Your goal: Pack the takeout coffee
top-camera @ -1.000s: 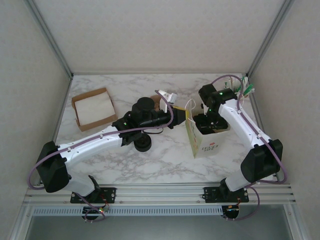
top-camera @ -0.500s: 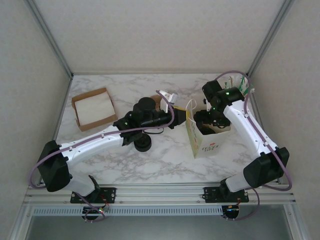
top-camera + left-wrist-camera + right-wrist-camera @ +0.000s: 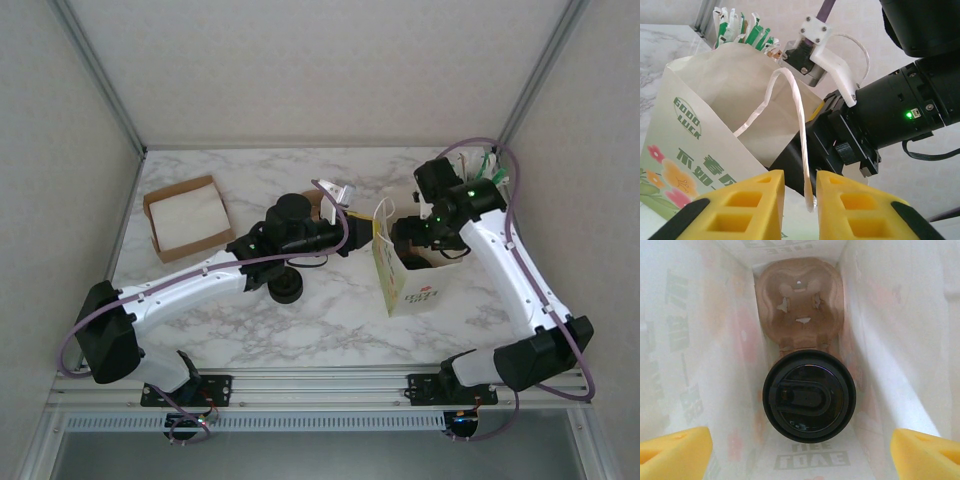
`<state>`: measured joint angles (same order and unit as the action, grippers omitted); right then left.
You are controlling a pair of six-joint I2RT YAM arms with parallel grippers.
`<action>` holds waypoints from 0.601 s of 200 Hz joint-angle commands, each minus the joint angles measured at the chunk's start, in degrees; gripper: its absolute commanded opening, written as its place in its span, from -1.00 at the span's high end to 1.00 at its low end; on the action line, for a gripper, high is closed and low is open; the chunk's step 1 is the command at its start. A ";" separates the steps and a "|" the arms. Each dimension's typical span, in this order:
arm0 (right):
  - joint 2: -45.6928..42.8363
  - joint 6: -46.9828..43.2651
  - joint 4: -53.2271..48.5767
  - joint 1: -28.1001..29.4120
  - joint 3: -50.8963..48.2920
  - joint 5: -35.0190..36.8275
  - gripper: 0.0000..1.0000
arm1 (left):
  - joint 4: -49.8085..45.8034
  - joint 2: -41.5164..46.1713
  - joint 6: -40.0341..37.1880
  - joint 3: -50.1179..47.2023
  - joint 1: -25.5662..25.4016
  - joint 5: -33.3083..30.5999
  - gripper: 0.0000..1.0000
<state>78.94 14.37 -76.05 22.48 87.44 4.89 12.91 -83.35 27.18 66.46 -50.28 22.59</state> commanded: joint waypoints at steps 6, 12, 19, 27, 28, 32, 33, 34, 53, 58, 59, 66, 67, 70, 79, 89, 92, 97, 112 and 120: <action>-2.18 0.96 0.33 -0.38 1.70 1.36 -0.84 | 0.22 -0.42 -0.76 2.44 -0.16 -1.14 0.53; -2.38 1.01 0.42 -0.33 1.68 1.30 -0.84 | 0.28 -0.40 -0.75 2.45 -0.15 -1.11 0.52; -2.71 1.01 0.70 -0.38 1.79 1.28 -0.84 | 0.19 -0.40 -0.80 2.45 -0.17 -1.23 0.52; -3.06 1.01 1.04 -0.36 1.71 1.28 -0.83 | 0.17 -0.41 -0.78 2.51 -0.18 -1.23 0.52; -3.12 1.01 1.06 -0.35 1.69 1.27 -0.83 | 0.18 -0.41 -0.80 2.53 -0.17 -1.23 0.52; -3.29 1.01 1.16 -0.34 1.71 1.20 -0.83 | 0.19 -0.41 -0.81 2.54 -0.21 -1.23 0.52; -3.37 1.01 1.21 -0.38 1.69 1.28 -0.83 | 0.19 -0.41 -0.77 2.54 -0.19 -1.23 0.52; -3.40 1.01 1.23 -0.36 1.69 1.27 -0.83 | 0.15 -0.36 -0.75 2.54 -0.22 -1.23 0.52; -4.56 0.96 1.95 -0.37 1.60 1.46 -0.83 | 0.02 -0.15 -0.81 2.63 -0.17 -1.40 0.51; -4.77 0.96 2.12 -0.39 1.59 1.59 -0.83 | 0.00 -0.14 -0.73 2.69 -0.17 -1.40 0.51; -4.81 0.94 2.17 -0.36 1.64 1.60 -0.83 | -0.04 -0.14 -0.73 2.66 -0.17 -1.45 0.51; -5.28 0.96 2.46 -0.40 1.55 1.62 -0.83 | 0.01 -0.05 -0.72 2.71 -0.17 -1.52 0.51; -5.37 0.94 2.52 -0.41 1.57 1.66 -0.83 | 0.01 -0.05 -0.77 2.71 -0.17 -1.55 0.50; -5.64 0.95 2.63 -0.39 1.51 1.62 -0.83 | 0.00 0.05 -0.73 2.71 -0.17 -1.56 0.50; -6.33 0.96 3.03 -0.33 1.51 1.71 -0.83 | 0.01 0.11 -0.77 2.71 -0.17 -1.61 0.49; -7.14 1.00 3.43 -0.38 1.43 1.82 -0.83 | -0.06 0.22 -0.80 2.87 -0.18 -1.74 0.48; -7.35 0.96 3.57 -0.38 1.42 1.80 -0.83 | -0.07 0.24 -0.73 2.84 -0.17 -1.73 0.48; -7.83 0.97 3.75 -0.35 1.42 1.88 -0.83 | -0.07 0.29 -0.74 2.89 -0.19 -1.73 0.47; -8.87 0.95 4.37 -0.34 1.33 1.82 -0.83 | 0.00 0.47 -0.64 2.97 -0.17 -1.91 0.44; -9.29 0.85 4.62 -0.34 1.33 1.58 -0.83 | 0.08 0.58 -0.55 2.98 -0.19 -1.92 0.42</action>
<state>71.75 14.57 -72.75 22.48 87.44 5.37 12.73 -83.35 27.18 67.22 -50.28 21.52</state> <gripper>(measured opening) 0.914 0.278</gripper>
